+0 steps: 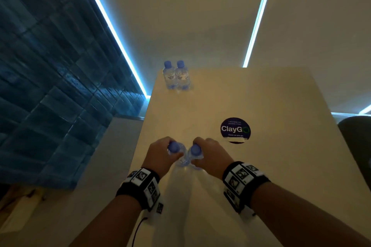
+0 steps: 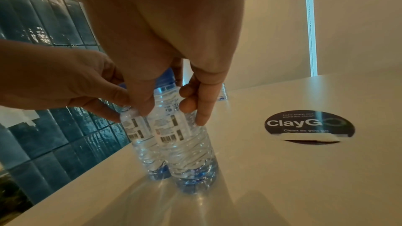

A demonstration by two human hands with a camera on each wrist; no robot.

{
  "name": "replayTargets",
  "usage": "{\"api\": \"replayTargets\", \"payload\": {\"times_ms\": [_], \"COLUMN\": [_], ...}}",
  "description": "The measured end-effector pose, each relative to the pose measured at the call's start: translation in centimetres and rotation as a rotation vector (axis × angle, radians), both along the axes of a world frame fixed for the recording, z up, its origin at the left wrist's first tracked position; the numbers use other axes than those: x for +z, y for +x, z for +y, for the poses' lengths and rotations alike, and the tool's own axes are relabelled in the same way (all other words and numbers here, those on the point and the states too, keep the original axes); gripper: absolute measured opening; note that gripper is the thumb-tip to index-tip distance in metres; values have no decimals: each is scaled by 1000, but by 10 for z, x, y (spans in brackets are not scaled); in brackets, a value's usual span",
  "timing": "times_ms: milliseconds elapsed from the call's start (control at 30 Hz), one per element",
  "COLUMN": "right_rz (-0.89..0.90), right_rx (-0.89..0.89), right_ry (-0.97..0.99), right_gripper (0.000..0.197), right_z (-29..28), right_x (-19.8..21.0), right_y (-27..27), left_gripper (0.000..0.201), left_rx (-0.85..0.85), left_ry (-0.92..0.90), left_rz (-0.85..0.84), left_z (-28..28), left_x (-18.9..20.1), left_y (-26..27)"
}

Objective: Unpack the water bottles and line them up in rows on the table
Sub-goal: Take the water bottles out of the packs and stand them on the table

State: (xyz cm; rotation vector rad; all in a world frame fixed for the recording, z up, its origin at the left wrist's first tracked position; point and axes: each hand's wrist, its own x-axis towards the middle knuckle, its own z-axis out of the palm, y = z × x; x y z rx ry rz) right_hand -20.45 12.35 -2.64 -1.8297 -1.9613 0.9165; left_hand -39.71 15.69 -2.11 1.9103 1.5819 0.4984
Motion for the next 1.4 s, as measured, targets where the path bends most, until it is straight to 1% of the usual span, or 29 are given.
{"api": "replayTargets", "payload": {"times_ms": [167,233,267,333,367,400,433,467,533,600,633,667,767,833,933,1033,1100,1167,1233,1300,1333,1400], "right_rz": [32,47,54,94,109,113,105,98,79,-3,-61,-121,-326,-426,-453,-456,-466,-549,-619,-659,-675,-666], "right_rx": [-34,-26,-18,-38,-74,-118,-152,-200,-309,-431,-492,-553,-678,-739,-795,-804,-810,-827,-800,-782,-784,-822], "right_ry": [-7,-30,-44,-55,-53,-53,-58,-78,-128,-166,-186,-210,-361,-402,-376,-352,-303,-282,-320,-351,-347,-360], "right_gripper": [43,46,51,67,72,70,66,61,57,53,51,52,61,60,59,50,43,40,39,40,41,47], "right_z": [10,10,8,-3,-11,-23,-34,-48,-79,-116,-135,-155,-213,-244,-276,-291,-298,-308,-319,-327,-329,-328], "right_x": [-3,-3,-1,4,6,8,9,9,6,-2,-5,-6,0,10,20,26,26,26,27,29,30,32], "right_y": [-4,1,6,21,33,49,63,84,136,197,229,260,348,396,453,485,496,507,518,528,532,535], "left_gripper": [29,33,38,58,63,63,58,51,33,19,16,15,21,26,37,50,66,77,76,74,73,63], "left_rx": [17,1,-19,-108,-160,-211,-248,-298,-446,-642,-718,-777,-959,-1104,-1270,-1340,-1316,-1256,-1270,-1336,-1371,-1413], "left_ry": [-30,-47,-39,50,129,224,311,379,450,436,402,358,231,172,130,167,185,152,192,287,309,309], "left_rz": [-24,4,36,120,149,154,138,112,64,46,45,55,144,216,309,317,297,252,207,268,310,358], "left_z": [10,10,8,2,-3,-8,-15,-23,-36,-48,-54,-61,-88,-111,-141,-169,-186,-198,-206,-209,-210,-210], "left_x": [-3,-2,1,10,17,27,38,48,58,50,44,39,29,28,25,20,18,20,19,15,14,12], "left_y": [-7,-8,-8,-7,-2,8,17,34,78,133,162,192,290,355,450,532,576,611,636,651,655,659]}}
